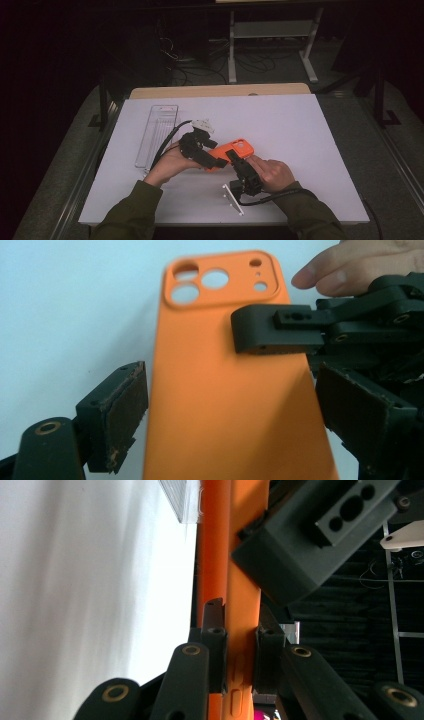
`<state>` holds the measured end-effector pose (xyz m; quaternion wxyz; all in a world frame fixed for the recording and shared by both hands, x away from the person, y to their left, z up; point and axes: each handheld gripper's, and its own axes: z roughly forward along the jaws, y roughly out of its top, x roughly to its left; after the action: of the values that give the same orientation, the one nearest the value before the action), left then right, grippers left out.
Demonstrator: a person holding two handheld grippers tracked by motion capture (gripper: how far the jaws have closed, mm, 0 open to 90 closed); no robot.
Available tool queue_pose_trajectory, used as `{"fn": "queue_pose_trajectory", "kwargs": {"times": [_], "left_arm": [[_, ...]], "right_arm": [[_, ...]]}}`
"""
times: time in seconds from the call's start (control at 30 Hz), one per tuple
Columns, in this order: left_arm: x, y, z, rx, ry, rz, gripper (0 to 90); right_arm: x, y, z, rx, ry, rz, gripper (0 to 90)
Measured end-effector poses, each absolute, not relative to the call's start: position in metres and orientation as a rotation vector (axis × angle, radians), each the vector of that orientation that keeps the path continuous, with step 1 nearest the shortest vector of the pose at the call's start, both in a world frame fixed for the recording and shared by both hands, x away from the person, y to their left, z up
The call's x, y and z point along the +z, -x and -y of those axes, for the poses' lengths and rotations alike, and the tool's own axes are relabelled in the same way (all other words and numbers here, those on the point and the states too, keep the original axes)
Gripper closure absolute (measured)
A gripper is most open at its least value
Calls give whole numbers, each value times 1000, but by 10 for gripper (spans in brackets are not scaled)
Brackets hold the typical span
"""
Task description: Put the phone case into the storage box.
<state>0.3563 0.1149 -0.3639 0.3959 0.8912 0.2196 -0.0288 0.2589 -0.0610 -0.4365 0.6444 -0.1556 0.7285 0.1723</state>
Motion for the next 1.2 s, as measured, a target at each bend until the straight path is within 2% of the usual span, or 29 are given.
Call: {"fn": "queue_pose_trajectory", "kwargs": {"times": [0.47,1.0,1.2], "left_arm": [[-360,-356,-120,-63,-2223,-532,104],[-349,-363,-149,72,-2122,-529,20],[-354,-362,-157,104,-2108,-517,17]], "right_arm": [[-438,-260,61,388,358,-1679,783],[-437,-264,68,371,327,-1692,783],[-436,-264,76,373,299,-1702,783]]}}
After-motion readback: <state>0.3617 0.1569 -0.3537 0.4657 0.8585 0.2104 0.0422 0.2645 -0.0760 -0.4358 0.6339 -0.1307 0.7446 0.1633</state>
